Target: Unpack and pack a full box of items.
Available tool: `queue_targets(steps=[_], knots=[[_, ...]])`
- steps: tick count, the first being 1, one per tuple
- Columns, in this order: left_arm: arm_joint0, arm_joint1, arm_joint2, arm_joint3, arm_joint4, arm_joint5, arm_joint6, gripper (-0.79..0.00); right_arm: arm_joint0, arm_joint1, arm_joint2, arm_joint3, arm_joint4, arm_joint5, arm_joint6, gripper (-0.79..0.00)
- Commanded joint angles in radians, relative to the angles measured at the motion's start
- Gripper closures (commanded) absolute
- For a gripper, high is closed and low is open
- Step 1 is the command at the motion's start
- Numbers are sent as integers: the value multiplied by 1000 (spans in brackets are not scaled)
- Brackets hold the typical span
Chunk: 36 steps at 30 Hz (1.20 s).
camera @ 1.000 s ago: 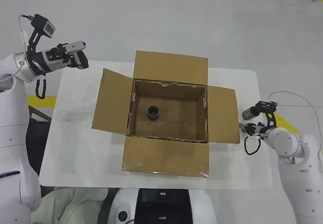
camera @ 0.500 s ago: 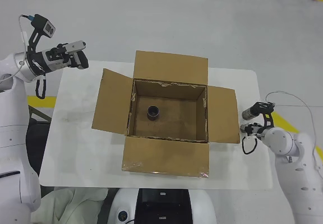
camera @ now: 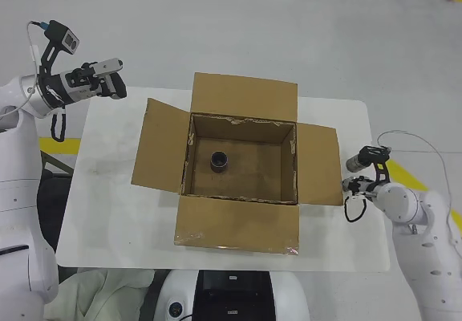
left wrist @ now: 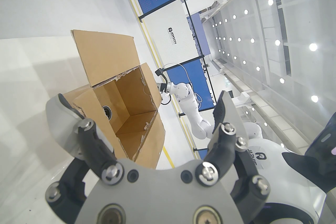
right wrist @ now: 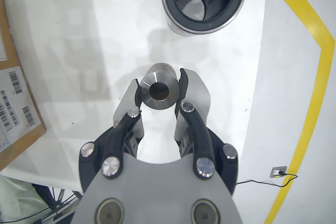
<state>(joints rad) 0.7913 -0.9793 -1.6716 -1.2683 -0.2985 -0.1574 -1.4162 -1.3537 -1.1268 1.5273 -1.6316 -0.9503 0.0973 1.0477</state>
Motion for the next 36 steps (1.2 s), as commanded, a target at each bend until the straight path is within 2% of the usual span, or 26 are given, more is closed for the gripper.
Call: queue_targets(steps=[1, 14, 25, 31, 36], knots=[[0, 0, 0, 0, 0, 0, 0, -785, -21, 3, 16, -39, 0, -1, 7, 0], [0, 0, 0, 0, 0, 0, 0, -785, -161, 17, 116, -316, -7, 15, 14, 0], [0, 0, 0, 0, 0, 0, 0, -785, -238, 23, 184, -482, -2, -7, -14, 0], [0, 0, 0, 0, 0, 0, 0, -785, -254, 24, 184, -557, -2, -18, -31, 0], [0, 0, 0, 0, 0, 0, 0, -785, -217, 26, 157, -611, -32, -31, -16, 0]])
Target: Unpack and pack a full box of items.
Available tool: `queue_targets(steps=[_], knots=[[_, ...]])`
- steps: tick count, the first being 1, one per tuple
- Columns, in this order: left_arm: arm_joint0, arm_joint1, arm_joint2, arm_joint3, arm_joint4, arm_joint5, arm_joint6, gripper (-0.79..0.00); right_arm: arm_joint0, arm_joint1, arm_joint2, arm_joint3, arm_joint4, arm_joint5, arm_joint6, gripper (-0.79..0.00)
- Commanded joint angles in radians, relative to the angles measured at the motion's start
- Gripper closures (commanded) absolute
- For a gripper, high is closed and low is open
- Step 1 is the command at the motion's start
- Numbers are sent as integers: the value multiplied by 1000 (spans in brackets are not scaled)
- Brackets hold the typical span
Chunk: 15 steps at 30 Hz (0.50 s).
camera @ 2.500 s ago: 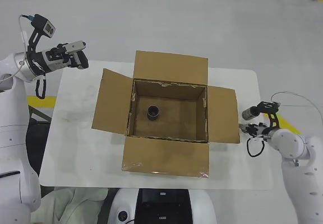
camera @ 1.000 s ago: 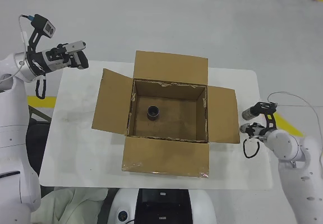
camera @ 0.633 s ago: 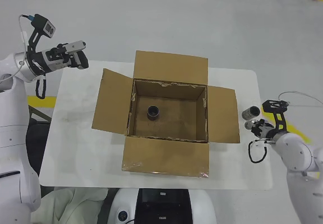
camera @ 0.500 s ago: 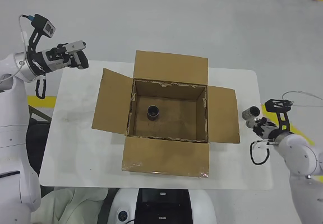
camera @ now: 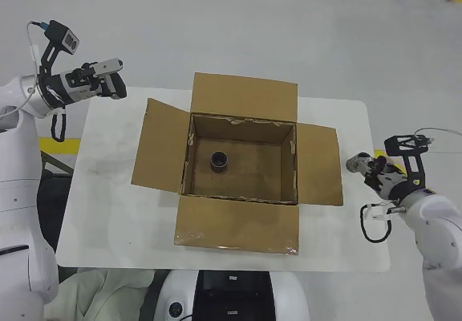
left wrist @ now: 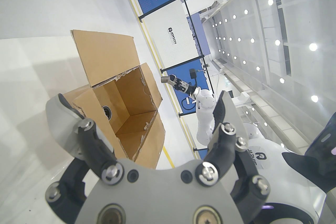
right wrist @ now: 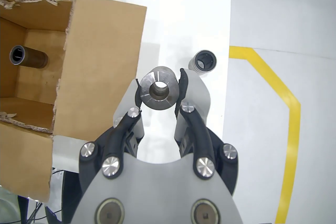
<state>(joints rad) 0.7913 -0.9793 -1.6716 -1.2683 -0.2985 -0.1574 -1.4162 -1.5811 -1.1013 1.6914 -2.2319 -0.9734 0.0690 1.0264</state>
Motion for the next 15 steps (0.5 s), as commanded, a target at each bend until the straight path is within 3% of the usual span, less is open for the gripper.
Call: queue_targets(steps=[1, 9, 15], knots=[[0, 0, 0, 0, 0, 0, 0, -785, 19, 1, -15, -20, -18, -3, 10, 0], [0, 0, 0, 0, 0, 0, 0, -785, 131, 3, -148, -59, -48, -88, 23, 0], [0, 0, 0, 0, 0, 0, 0, -785, 251, -6, -336, -22, -73, -135, 49, 0]])
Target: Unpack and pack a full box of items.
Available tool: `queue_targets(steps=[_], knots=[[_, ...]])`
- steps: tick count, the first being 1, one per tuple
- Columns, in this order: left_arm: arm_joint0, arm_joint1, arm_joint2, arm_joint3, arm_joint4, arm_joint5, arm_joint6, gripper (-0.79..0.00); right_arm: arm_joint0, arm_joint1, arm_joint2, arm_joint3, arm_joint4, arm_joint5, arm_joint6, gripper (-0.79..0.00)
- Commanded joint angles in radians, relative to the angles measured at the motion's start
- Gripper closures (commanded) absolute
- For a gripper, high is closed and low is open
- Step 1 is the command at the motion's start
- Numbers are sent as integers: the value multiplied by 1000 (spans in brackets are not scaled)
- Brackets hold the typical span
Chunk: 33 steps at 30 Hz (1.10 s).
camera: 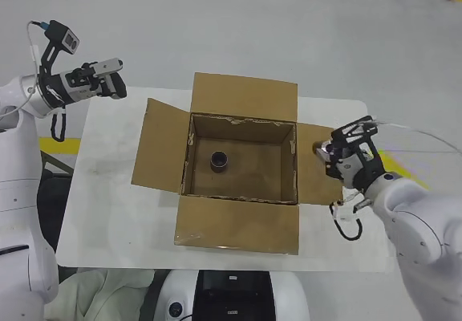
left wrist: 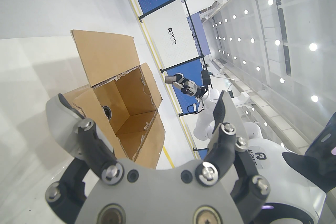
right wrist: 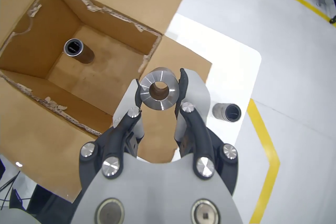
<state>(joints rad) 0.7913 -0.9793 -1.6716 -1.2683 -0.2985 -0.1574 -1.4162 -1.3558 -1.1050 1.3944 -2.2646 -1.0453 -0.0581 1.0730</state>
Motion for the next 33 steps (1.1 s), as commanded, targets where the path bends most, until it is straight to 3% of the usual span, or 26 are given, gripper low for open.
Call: queue_targets(steps=[1, 16, 25, 33], knots=[[0, 0, 0, 0, 0, 0, 0, -785, 47, -5, -68, 24, 2, -9, 2, 0], [0, 0, 0, 0, 0, 0, 0, -785, 339, -60, -411, 211, 8, 2, 49, 0], [0, 0, 0, 0, 0, 0, 0, -785, 524, -120, -590, 437, 45, 46, 77, 0], [0, 0, 0, 0, 0, 0, 0, -785, 606, -169, -684, 616, 82, 81, 58, 0]])
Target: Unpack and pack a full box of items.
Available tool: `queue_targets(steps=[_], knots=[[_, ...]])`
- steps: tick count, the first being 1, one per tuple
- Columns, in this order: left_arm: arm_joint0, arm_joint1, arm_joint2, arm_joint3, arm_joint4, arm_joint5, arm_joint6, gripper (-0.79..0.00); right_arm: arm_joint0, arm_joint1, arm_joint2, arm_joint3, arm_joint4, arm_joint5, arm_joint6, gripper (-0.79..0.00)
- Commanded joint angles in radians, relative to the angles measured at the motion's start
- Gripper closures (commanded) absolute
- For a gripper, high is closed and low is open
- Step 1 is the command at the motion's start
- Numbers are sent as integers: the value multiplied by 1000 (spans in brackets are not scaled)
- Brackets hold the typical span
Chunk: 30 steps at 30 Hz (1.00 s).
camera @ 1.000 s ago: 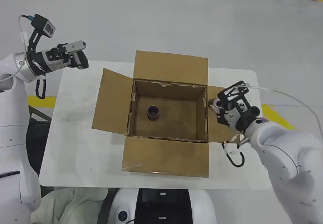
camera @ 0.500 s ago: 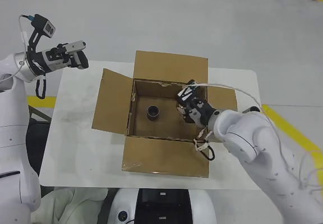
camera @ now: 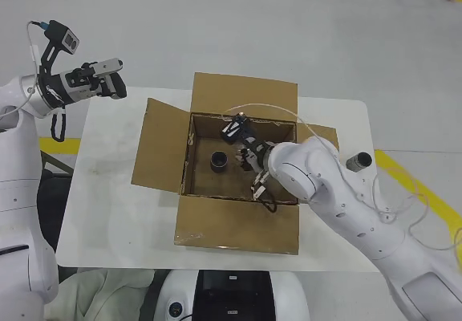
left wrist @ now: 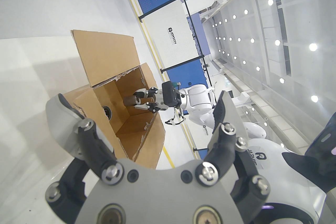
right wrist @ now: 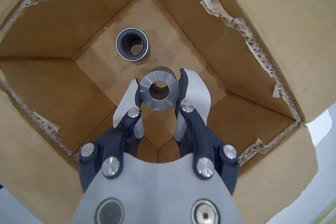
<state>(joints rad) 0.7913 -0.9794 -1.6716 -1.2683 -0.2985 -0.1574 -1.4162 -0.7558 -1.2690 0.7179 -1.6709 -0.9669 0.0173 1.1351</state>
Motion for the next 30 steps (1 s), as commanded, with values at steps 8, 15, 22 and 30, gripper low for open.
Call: queue_targets(steps=[8, 15, 22, 30], knots=[[0, 0, 0, 0, 0, 0, 0, -785, 43, -43, -55, 160, 53, 25, -23, 0], [0, 0, 0, 0, 0, 0, 0, -785, 72, -74, -87, 254, 90, 16, -39, 0], [0, 0, 0, 0, 0, 0, 0, -785, 103, -104, -109, 335, 120, 8, -38, 0], [0, 0, 0, 0, 0, 0, 0, -785, 118, -128, -125, 395, 135, -5, -32, -160]])
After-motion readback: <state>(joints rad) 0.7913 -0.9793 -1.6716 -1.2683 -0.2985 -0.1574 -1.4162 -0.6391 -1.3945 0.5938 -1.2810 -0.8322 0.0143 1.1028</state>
